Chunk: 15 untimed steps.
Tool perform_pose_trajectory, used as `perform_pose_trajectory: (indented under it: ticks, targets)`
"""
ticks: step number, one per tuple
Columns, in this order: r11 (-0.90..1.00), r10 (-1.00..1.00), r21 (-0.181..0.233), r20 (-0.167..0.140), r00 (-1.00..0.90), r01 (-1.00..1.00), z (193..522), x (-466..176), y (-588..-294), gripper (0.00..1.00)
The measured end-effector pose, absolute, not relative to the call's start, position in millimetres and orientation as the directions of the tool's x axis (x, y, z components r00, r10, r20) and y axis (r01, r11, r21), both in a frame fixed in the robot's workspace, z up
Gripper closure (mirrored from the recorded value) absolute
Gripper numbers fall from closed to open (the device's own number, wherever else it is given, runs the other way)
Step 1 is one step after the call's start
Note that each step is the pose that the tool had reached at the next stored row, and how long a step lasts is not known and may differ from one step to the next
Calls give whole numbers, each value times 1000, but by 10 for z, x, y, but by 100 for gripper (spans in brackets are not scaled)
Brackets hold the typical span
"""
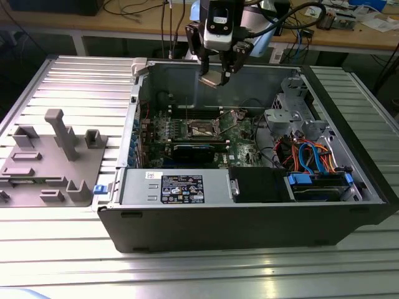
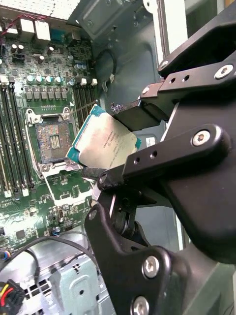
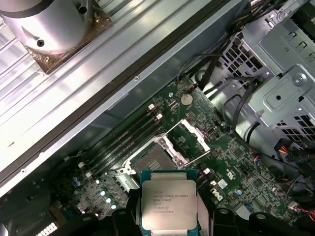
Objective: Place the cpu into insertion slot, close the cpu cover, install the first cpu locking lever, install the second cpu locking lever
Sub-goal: 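Place the cpu into insertion slot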
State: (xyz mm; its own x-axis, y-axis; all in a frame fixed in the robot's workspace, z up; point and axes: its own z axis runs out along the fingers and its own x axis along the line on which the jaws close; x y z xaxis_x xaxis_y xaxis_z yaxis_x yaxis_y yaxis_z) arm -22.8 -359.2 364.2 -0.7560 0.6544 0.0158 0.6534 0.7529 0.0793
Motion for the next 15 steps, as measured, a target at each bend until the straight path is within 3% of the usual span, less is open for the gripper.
perform_pose_trajectory:
  ticks: [15]
  targets:
    - [447,893,79,16,-449,891,3606,-228,-3592,46]
